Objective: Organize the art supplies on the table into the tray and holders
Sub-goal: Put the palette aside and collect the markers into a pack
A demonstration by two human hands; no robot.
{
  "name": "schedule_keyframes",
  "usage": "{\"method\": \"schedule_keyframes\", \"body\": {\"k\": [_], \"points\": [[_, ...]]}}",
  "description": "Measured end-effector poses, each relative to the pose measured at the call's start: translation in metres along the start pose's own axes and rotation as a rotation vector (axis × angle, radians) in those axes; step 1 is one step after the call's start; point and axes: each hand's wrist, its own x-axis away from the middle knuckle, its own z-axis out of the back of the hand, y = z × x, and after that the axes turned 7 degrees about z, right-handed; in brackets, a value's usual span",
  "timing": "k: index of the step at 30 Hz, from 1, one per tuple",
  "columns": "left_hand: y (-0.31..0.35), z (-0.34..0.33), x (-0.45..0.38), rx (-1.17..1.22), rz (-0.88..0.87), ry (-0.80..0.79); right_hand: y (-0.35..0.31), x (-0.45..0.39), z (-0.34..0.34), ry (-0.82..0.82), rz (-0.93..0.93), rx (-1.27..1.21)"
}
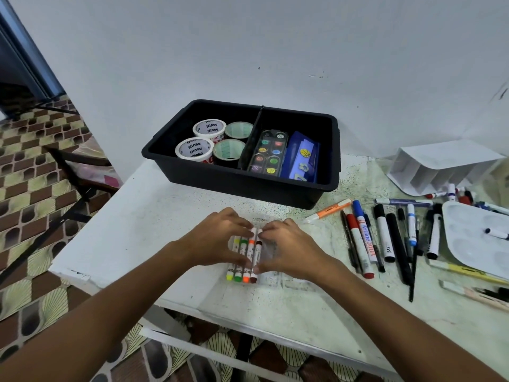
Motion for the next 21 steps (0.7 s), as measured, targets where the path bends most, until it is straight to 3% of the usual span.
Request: {"method": "schedule_keyframes", "body": {"k": [11, 21], "points": [[0.001, -0.002, -0.004, -0.001, -0.004, -0.019, -0.001, -0.016, -0.008, -0.026, 0.028, 0.16], [0.013, 0.009, -0.009, -0.12, 0.053, -0.081, 0.006, -0.013, -0.008, -0.013, 0.081, 0.126]]}}
